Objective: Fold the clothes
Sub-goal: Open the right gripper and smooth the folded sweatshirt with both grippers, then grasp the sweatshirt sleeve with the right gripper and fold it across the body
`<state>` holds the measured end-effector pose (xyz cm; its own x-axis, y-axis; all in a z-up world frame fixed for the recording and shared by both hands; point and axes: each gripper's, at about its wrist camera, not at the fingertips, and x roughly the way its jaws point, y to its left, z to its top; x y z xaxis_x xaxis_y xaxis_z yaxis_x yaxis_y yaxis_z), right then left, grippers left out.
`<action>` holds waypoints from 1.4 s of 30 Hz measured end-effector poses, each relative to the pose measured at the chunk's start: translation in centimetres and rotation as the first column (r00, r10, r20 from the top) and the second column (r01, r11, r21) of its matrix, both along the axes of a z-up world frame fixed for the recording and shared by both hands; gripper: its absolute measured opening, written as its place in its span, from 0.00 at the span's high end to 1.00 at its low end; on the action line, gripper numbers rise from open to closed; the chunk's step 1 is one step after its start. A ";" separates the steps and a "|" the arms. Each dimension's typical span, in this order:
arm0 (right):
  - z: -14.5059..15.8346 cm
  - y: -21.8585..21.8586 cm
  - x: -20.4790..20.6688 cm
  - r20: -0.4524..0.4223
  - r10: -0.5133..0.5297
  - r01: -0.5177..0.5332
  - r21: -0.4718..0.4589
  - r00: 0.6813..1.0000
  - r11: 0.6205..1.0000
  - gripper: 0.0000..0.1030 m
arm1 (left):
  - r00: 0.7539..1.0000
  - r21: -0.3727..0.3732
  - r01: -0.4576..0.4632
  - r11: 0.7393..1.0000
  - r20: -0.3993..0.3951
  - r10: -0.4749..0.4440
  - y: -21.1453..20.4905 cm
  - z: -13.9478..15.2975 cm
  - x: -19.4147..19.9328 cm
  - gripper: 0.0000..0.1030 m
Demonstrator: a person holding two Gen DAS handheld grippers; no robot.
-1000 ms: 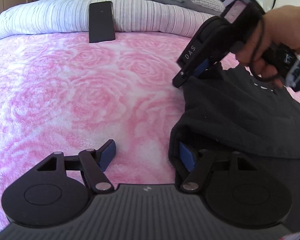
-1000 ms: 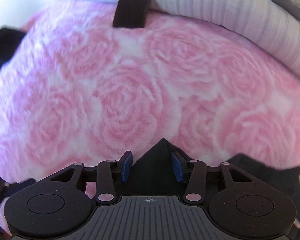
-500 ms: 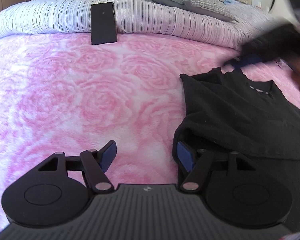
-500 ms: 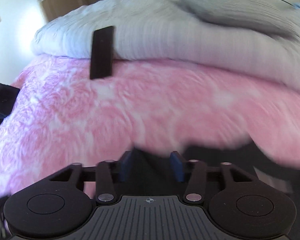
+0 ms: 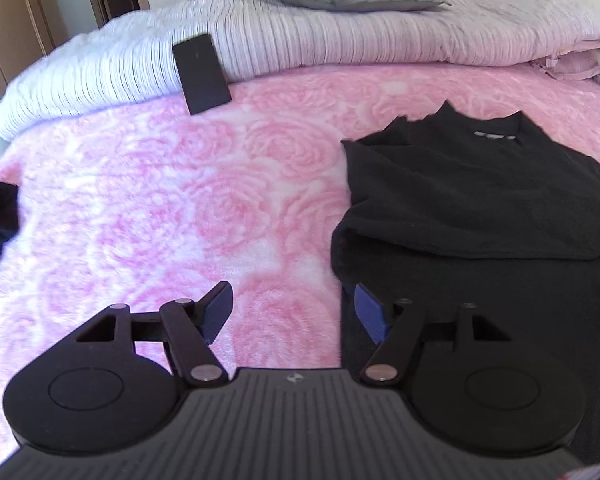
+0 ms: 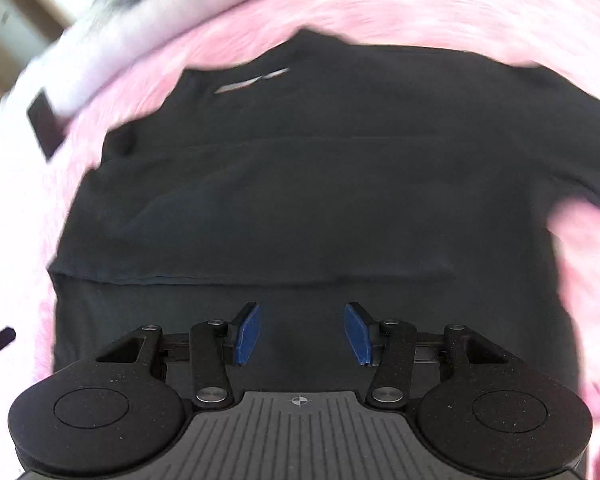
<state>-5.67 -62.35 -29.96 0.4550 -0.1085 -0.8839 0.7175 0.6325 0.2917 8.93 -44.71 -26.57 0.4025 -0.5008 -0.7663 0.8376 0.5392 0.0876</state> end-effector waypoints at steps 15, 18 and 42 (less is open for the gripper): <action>10.9 -1.4 -22.7 0.141 -0.582 0.598 -0.123 0.801 0.792 0.51 | 0.961 -0.088 0.278 0.957 0.023 -0.277 -5.1 7.0 -6.8 0.37; 11.2 -3.2 -26.8 0.183 -0.654 0.676 -0.116 0.734 0.727 0.51 | 0.952 -0.076 0.307 0.949 0.026 -0.306 -6.5 7.5 -8.6 0.37; -1.0 -25.0 -44.4 0.331 -0.800 0.804 0.166 0.500 0.571 0.92 | 0.882 0.120 0.457 0.882 0.065 -0.466 -23.1 4.9 -30.4 0.36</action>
